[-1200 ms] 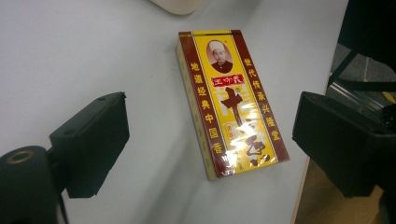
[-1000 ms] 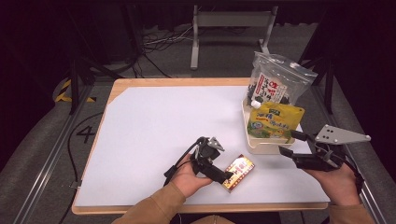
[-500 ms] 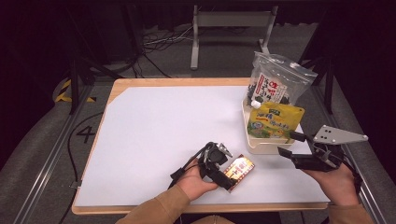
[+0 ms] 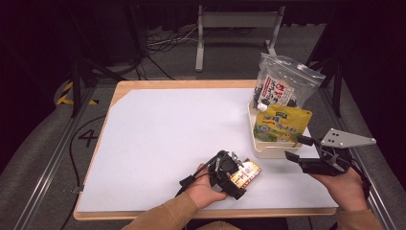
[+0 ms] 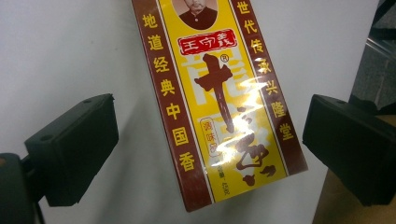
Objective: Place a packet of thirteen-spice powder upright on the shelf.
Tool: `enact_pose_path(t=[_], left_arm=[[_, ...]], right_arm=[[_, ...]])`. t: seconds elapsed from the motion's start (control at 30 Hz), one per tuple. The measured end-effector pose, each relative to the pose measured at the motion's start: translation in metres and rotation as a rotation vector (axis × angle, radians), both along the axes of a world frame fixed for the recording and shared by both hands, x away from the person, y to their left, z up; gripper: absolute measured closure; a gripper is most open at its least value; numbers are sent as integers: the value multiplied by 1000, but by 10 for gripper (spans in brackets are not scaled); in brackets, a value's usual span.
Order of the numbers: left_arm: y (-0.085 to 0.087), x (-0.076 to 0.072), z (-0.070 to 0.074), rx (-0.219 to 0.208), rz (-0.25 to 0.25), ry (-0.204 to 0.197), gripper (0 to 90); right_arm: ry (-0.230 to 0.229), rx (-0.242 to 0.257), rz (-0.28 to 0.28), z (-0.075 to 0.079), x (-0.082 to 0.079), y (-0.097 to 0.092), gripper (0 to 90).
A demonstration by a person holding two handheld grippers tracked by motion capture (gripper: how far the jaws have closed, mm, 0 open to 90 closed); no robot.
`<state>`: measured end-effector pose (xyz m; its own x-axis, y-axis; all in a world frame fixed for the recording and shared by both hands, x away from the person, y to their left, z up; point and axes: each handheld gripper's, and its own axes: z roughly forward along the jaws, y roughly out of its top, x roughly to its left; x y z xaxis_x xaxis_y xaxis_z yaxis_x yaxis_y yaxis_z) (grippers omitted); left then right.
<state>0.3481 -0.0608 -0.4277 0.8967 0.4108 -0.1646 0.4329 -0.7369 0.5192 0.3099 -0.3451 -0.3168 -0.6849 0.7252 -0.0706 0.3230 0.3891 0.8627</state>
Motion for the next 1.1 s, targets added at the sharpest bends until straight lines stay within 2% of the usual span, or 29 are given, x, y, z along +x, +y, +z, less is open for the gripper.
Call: enact_pose_path(t=[0.23,0.4,0.47,0.53,0.67,0.7,0.77,0.9,1.0,1.1], left_arm=[[-4,-2,-4,37,-2,3,63],[-4,-3,-3,33,8,1,90],[-4,-4,-2,32,0,2,116],[-4,-6,-1,20,-14,8,179],[-2,-5,0,16,-4,17,283],[-1,-3,0,2,8,23,283],[0,-3,0,2,9,30,291],[1,-4,1,6,9,25,303],[3,-4,2,-11,12,16,313],[5,-6,3,-17,7,-17,320]], right_arm=[[7,-10,6,-2,1,2,302],[22,-10,3,-3,2,3,301],[24,-11,3,-4,2,3,301],[24,-11,5,-4,3,3,301],[26,-12,7,-4,2,4,302],[26,-14,9,-5,3,5,302],[30,-15,12,-5,3,6,306],[54,-5,14,-5,4,6,325],[75,2,19,-6,4,7,363],[89,-7,35,-6,5,9,417]])
